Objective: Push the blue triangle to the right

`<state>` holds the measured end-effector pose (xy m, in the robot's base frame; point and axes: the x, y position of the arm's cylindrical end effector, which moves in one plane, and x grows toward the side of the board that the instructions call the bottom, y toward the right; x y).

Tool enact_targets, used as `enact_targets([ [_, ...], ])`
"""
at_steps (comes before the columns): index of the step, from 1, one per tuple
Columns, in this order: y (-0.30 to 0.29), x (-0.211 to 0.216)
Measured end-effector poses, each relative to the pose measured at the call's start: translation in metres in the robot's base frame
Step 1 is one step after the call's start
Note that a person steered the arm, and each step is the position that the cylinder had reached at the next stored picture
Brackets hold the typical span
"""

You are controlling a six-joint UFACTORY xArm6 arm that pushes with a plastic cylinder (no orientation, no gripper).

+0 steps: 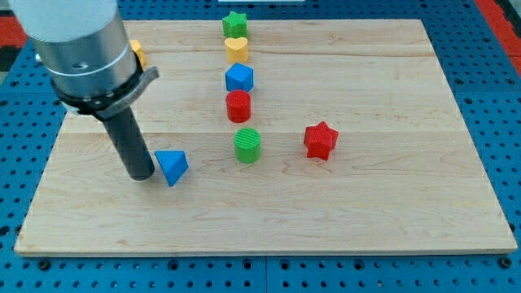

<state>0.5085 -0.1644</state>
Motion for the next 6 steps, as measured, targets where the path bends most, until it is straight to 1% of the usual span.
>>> enact_targets([
  [2,0.026,-0.015],
  [3,0.04,-0.016],
  [5,0.132,0.003],
  [6,0.14,0.032],
])
